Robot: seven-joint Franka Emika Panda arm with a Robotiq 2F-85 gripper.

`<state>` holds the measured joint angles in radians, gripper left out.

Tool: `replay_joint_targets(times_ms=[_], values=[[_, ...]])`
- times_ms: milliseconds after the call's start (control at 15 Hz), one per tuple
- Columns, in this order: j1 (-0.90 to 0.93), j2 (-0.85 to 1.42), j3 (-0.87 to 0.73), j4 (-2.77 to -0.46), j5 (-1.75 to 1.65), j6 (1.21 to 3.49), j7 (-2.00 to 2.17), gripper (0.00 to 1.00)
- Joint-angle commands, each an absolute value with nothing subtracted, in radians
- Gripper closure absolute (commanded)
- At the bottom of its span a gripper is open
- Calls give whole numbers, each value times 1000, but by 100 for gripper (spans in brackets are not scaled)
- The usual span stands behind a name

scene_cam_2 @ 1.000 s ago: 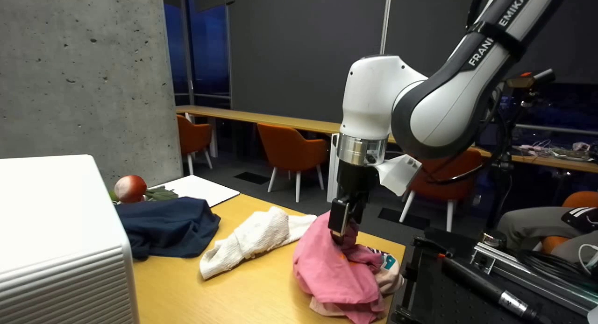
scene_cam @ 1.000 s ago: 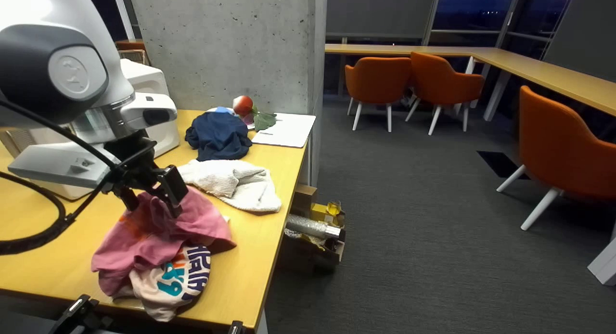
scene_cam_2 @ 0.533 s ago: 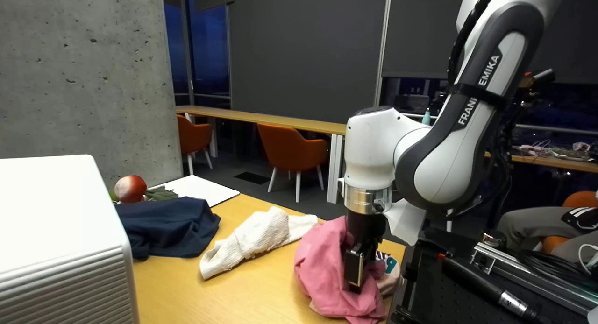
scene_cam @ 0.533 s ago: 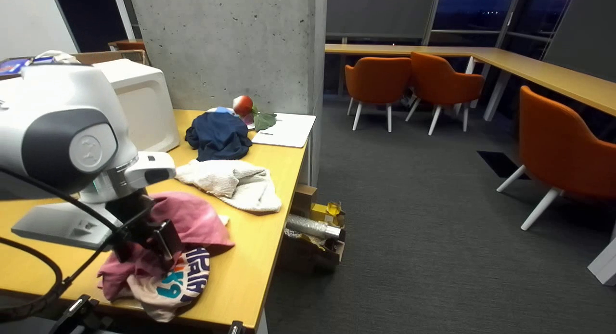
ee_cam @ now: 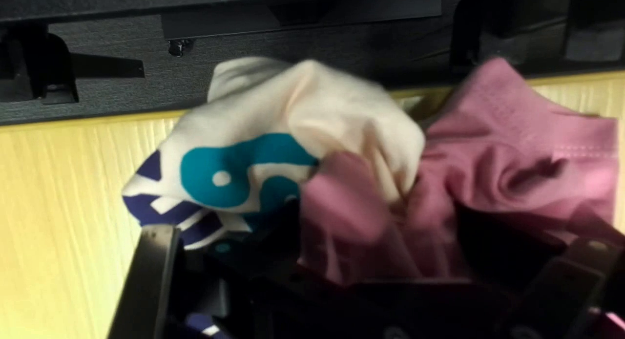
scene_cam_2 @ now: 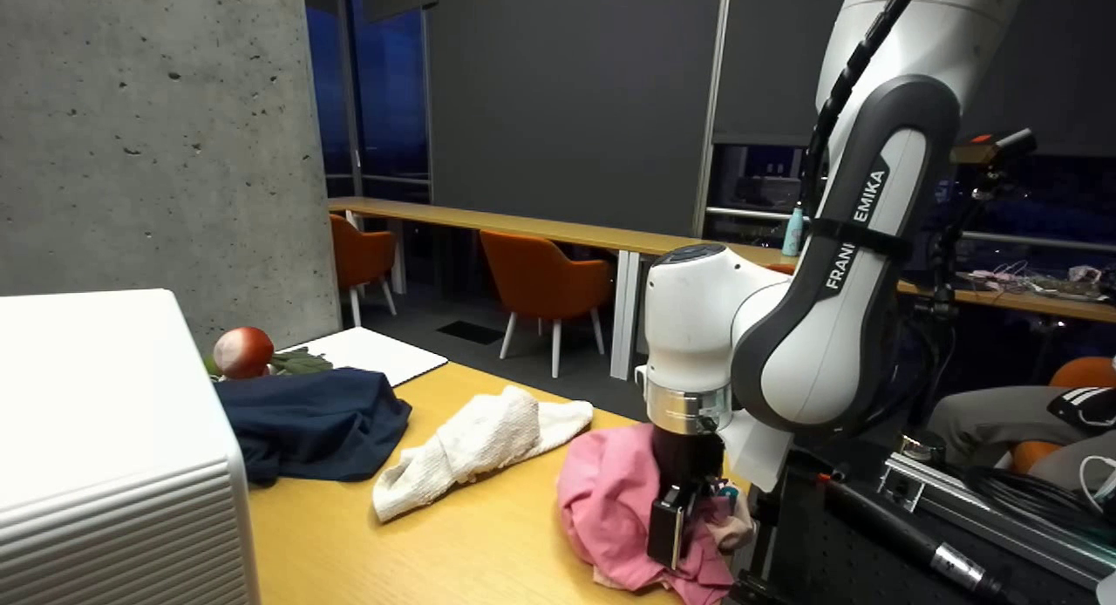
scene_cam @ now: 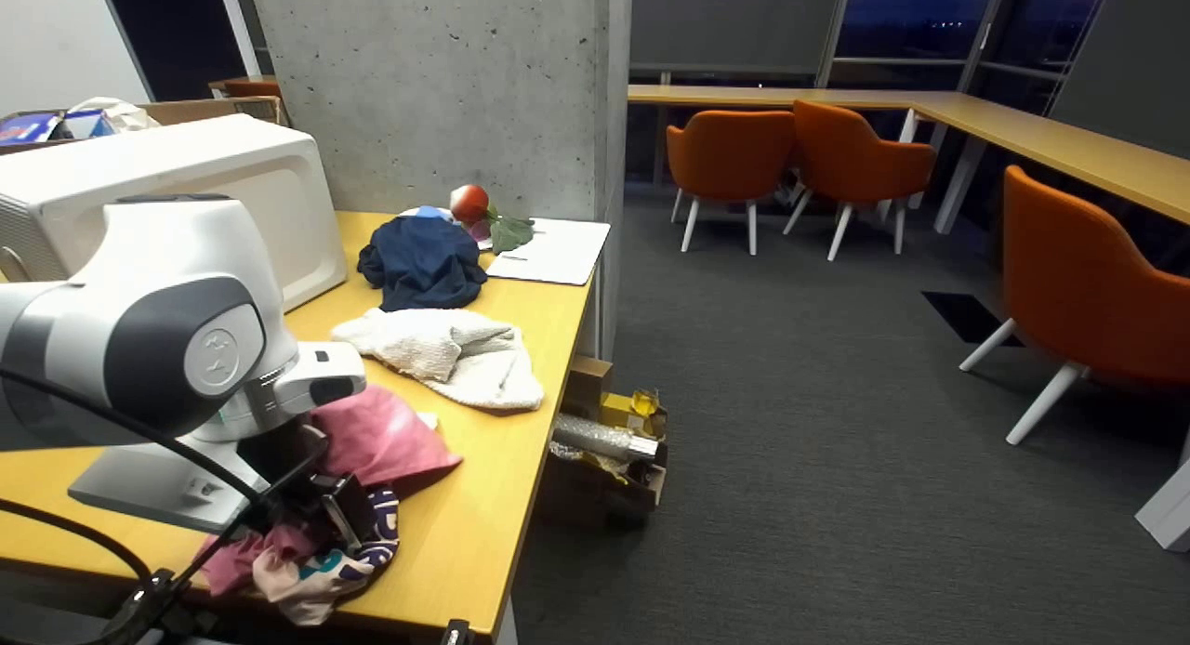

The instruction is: Pile the clothing, radish and towel together.

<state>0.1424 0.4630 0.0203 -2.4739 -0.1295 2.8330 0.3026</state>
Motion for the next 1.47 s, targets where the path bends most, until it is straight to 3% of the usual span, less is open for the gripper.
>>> replay_joint_targets(times_ms=[0,467,533,1000,1400], values=[[170,482,1,-2471,-95,2858,288,50],[166,402,-50,-2409,-109,2763,280,98],[144,396,-56,-2371,-103,2743,265,94],[71,391,-112,-2064,-103,2646,282,95],[25,528,-100,-1800,-70,2653,283,95]])
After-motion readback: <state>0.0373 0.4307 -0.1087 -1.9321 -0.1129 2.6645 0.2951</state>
